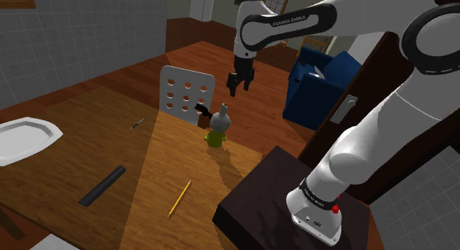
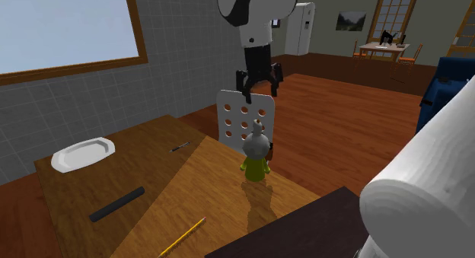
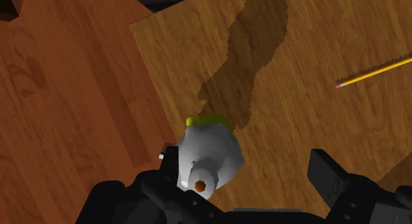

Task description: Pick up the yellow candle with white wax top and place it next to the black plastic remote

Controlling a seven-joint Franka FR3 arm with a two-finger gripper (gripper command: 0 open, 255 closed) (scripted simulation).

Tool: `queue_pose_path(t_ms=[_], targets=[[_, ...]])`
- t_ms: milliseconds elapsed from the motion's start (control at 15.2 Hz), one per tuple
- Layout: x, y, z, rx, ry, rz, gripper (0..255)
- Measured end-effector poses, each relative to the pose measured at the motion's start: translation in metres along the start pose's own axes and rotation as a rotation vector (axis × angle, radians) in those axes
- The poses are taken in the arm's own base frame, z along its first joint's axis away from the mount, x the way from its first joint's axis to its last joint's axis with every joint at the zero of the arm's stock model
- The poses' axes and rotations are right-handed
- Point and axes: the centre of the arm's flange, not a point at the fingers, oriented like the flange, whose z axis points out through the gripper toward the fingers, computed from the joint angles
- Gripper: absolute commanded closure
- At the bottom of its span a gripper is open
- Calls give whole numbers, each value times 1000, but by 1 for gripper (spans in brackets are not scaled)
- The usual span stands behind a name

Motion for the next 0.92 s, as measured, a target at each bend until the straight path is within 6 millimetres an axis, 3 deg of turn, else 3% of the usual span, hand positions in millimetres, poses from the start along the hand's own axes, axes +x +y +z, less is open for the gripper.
queue_pose_path(t_ms=[594,924], targets=[[96,21,78,-4,-41,32,0],[112,21,114,-5,-51,38,0]])
